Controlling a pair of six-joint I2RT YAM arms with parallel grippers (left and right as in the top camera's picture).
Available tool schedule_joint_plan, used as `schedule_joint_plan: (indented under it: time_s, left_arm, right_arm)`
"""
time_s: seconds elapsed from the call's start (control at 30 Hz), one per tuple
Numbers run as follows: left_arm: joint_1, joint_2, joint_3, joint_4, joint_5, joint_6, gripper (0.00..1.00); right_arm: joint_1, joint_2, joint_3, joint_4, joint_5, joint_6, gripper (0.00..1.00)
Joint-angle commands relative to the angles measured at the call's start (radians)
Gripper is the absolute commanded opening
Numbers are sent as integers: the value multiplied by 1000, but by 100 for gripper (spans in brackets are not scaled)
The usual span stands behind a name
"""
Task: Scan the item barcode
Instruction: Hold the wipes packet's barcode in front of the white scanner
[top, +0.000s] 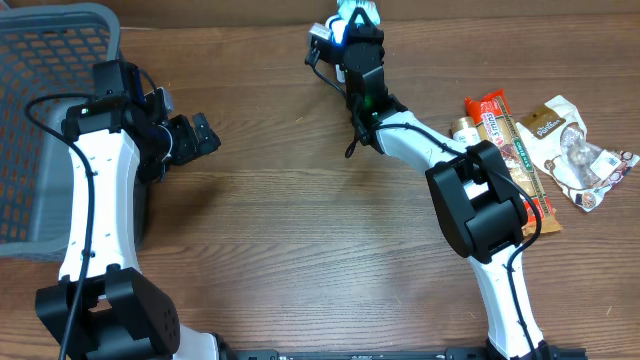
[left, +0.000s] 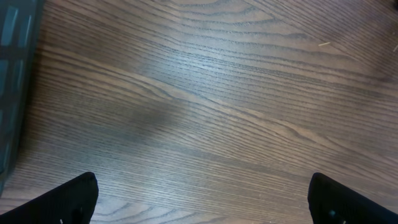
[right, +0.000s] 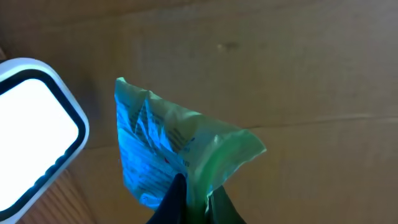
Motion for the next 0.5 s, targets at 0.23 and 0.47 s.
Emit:
schedule_joint_plan:
  time_s: [0.23, 0.47]
  left_arm:
    - [-6, 5, 15, 1, -3, 19, 100]
    - [-6, 5, 16, 1, -3, 19, 100]
  right_arm:
    - [-14, 36, 9, 13, -27, -22, 4]
    - [-16, 36, 9, 1, -26, -20, 4]
